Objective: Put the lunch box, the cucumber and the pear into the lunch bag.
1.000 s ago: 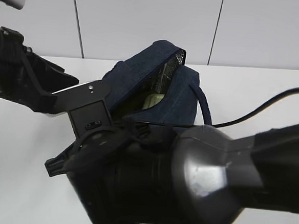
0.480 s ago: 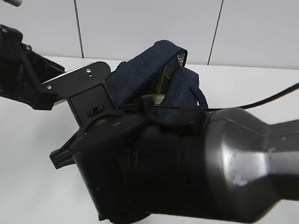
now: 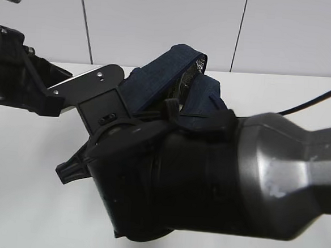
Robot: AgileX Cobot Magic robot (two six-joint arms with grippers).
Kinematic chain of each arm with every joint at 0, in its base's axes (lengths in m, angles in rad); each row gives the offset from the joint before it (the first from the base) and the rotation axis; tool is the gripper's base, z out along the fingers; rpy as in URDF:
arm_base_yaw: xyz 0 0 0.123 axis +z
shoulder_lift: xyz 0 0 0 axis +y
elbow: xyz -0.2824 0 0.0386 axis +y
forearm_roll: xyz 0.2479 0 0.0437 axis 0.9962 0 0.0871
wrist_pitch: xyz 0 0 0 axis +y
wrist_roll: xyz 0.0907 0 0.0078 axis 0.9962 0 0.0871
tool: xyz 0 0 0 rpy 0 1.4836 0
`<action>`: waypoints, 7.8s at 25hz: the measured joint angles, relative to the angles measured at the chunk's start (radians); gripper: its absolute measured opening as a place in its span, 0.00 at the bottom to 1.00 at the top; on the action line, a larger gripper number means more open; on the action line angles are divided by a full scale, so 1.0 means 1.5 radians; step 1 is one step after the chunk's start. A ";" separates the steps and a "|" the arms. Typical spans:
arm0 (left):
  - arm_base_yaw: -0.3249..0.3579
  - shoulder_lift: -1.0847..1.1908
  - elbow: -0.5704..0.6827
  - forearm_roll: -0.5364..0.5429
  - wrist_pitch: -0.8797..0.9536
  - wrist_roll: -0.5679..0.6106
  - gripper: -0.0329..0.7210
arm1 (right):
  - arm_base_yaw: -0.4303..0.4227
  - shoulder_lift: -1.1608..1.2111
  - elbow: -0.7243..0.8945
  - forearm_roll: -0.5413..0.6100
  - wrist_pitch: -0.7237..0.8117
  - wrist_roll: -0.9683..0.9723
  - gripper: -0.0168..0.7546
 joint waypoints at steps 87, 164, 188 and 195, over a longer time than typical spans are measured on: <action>0.225 0.380 -0.003 -0.498 0.393 0.786 0.13 | -0.060 -0.091 0.032 -0.020 0.136 0.004 0.02; 0.221 0.381 -0.008 -0.488 0.383 0.786 0.05 | -0.634 0.089 -0.006 -0.045 0.609 0.102 0.02; 0.221 0.274 -0.024 -0.470 0.371 0.701 0.54 | -0.652 -0.011 -0.008 -0.059 0.780 0.119 0.02; 0.196 0.269 -0.263 -0.239 0.381 0.334 0.55 | -0.652 -0.012 -0.008 -0.075 0.792 0.123 0.02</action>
